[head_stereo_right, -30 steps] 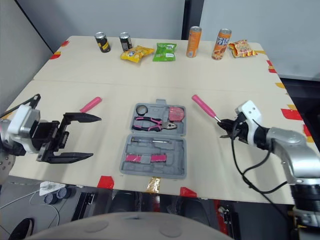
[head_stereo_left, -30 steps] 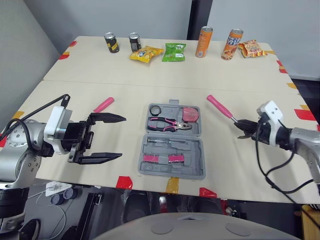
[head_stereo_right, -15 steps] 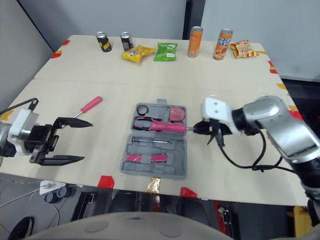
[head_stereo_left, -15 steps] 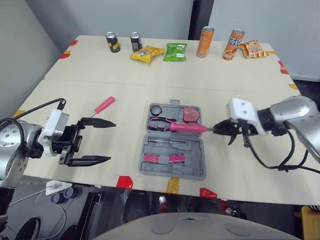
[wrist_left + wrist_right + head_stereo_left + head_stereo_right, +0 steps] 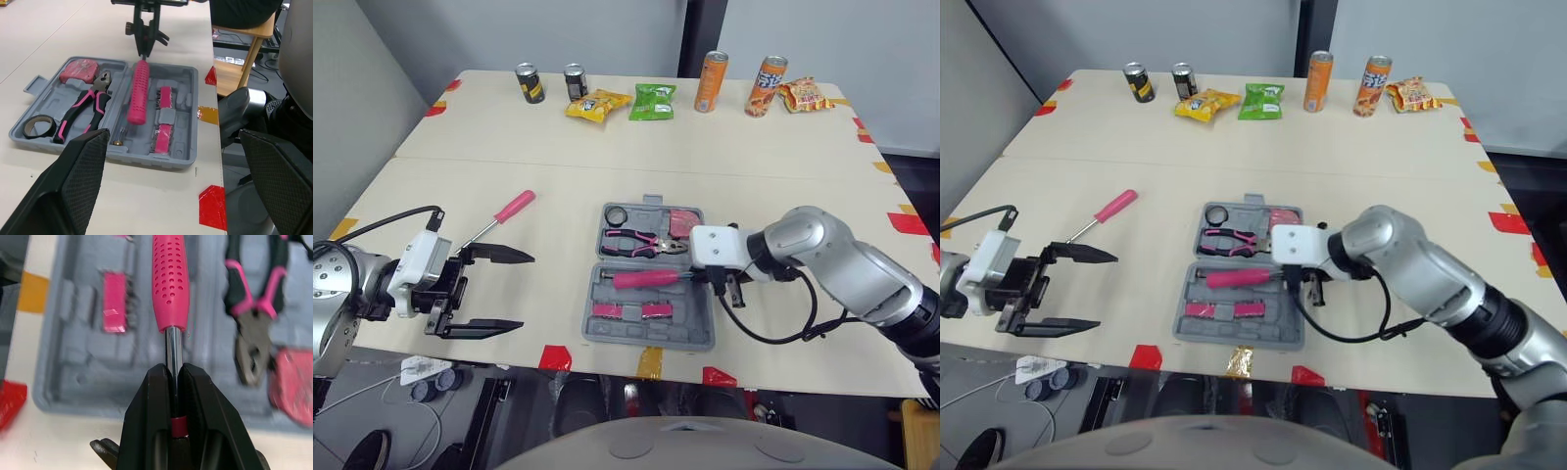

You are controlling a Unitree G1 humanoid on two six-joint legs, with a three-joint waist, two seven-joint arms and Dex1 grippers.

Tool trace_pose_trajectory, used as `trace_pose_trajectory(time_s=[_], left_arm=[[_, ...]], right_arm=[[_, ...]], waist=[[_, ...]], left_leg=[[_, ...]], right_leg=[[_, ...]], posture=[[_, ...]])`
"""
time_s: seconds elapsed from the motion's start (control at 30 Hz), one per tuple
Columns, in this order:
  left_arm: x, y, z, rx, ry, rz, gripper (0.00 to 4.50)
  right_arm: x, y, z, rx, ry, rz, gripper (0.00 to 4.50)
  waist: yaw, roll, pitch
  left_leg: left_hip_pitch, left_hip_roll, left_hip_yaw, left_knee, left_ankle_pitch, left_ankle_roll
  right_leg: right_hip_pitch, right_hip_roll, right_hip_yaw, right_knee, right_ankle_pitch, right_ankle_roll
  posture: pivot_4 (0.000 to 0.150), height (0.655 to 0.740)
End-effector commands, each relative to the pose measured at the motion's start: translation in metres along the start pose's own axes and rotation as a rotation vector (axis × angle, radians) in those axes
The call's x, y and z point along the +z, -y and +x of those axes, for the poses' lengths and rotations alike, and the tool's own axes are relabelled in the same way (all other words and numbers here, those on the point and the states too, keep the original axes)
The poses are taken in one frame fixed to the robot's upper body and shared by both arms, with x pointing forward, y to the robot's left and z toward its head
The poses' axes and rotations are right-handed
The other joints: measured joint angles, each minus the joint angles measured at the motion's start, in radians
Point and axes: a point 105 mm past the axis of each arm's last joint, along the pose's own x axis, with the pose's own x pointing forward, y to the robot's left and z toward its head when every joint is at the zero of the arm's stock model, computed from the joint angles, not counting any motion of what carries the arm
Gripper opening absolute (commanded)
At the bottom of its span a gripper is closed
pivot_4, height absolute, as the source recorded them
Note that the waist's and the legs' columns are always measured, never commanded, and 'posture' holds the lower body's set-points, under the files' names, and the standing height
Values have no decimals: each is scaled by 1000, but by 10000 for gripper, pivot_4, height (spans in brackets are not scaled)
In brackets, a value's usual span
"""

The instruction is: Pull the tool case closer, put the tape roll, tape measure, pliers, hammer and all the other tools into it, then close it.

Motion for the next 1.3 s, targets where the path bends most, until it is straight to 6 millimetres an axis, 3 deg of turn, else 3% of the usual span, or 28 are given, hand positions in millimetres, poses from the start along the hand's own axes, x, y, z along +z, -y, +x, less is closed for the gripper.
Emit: trace_pose_trajectory(time_s=[0.03, 0.4, 0.77, 1.2, 1.27, 1.3], left_arm=[[5, 0, -5, -23, -9, 31, 45000], [6, 3, -3, -39, 3, 14, 45000], [9, 2, -2, -40, 9, 16, 45000], [9, 2, -1, -38, 14, 18, 45000], [9, 2, 0, -39, 15, 18, 45000], [9, 2, 0, -39, 16, 18, 45000]], right_arm=[[15, -2, 1, -35, 0, -48, 170], [25, -14, 22, -62, -47, 38, 170], [29, -13, 35, -79, -66, 69, 170], [28, -16, 37, -60, -72, 63, 170], [27, -17, 37, -51, -72, 62, 10096], [27, -17, 37, -50, -72, 62, 12794]], waist=[[0, 0, 0], [-2, 0, 0], [-3, 0, 0], [-3, 0, 0], [-3, 0, 0], [-2, 0, 0]], left_leg=[[0, 0, 0, 0, 0, 0], [1, 0, 1, 0, 0, -1], [1, 0, 1, 0, 0, -2], [1, 0, 1, 0, 0, -2], [1, 0, 1, 0, 0, -2], [1, 0, 1, 0, 0, -2]], right_leg=[[0, 0, 0, 0, 0, 0], [0, 0, 0, 3, 0, 0], [0, 0, 0, 4, 0, 0], [0, 1, 0, 5, 0, 0], [0, 1, 0, 5, 0, 0], [0, 1, 0, 5, 0, 0]], posture=[[1500, 7400], [1500, 7400], [1500, 7400], [1500, 7400], [1500, 7400], [1500, 7400]])
